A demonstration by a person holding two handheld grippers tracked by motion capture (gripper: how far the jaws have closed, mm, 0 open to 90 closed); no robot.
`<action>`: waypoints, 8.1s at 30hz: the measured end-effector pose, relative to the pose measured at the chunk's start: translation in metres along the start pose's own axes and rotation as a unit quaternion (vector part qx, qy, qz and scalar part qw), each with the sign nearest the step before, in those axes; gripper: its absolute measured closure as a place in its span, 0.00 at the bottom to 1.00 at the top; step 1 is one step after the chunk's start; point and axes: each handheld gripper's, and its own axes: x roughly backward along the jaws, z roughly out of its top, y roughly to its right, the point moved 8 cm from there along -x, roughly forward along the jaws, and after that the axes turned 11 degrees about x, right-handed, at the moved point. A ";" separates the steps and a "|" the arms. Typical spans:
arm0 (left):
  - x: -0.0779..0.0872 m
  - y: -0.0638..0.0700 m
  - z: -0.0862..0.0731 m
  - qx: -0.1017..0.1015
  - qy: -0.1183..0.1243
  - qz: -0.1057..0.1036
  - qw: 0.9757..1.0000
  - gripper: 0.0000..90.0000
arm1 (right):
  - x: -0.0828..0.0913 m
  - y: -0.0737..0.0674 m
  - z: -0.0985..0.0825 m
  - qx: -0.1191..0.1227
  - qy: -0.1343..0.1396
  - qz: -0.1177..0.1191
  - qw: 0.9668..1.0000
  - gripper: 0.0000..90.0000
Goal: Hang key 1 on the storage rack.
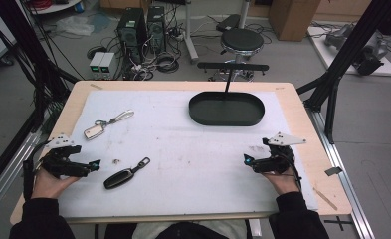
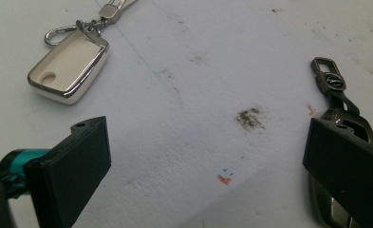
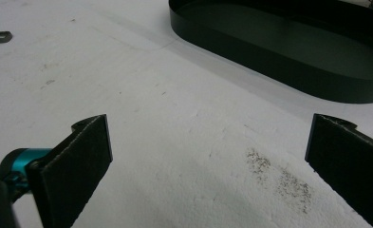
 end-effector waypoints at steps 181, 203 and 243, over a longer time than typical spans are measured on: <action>-0.089 0.037 0.222 -0.150 -0.007 -0.044 0.988 0.83 | 0.011 0.001 -0.011 0.012 -0.017 -0.029 0.999 0.01; -0.086 0.092 0.274 -0.187 0.027 -0.062 0.980 0.83 | 0.010 0.000 -0.010 0.008 -0.015 -0.022 1.000 0.01; -0.146 0.212 0.320 -0.240 0.053 -0.118 0.962 0.83 | 0.013 0.003 -0.012 0.005 -0.008 -0.027 1.000 0.01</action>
